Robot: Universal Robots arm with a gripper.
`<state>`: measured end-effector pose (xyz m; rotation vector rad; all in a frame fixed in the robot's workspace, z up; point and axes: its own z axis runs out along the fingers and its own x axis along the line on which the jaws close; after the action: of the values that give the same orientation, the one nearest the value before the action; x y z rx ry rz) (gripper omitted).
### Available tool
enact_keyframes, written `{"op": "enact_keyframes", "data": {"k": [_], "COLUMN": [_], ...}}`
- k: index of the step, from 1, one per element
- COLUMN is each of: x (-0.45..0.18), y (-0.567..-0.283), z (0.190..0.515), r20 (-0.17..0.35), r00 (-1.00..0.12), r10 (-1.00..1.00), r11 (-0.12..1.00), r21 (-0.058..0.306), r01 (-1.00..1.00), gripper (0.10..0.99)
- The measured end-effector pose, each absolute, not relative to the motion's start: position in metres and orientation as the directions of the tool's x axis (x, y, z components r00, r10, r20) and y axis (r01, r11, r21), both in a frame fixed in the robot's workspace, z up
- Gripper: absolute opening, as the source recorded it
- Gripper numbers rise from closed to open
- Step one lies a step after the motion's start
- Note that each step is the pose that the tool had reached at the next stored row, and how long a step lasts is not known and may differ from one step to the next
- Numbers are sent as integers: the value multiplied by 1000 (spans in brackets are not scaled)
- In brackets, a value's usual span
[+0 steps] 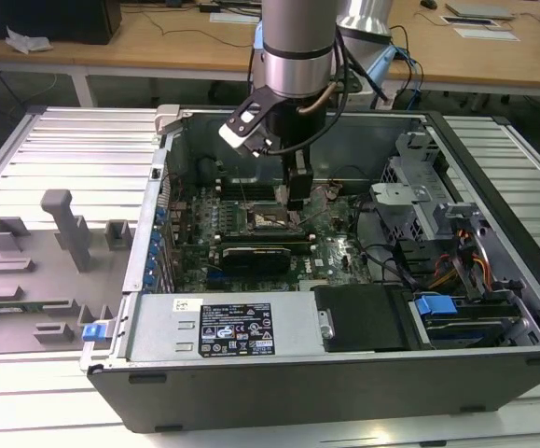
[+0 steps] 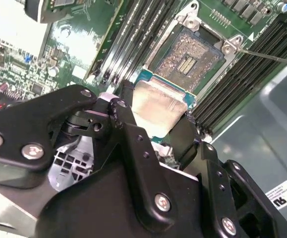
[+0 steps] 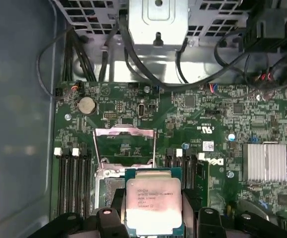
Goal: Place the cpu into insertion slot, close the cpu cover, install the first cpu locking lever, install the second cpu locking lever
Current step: 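Place the cpu into insertion slot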
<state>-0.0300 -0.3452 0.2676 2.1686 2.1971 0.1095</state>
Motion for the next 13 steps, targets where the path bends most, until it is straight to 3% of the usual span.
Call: {"op": "enact_keyframes", "data": {"k": [13], "x": [-47], "y": [-330], "z": [239], "r20": [12], "r00": [-32], "r10": [999], "r11": [31], "r21": [93], "r01": [995], "gripper": [541]}}
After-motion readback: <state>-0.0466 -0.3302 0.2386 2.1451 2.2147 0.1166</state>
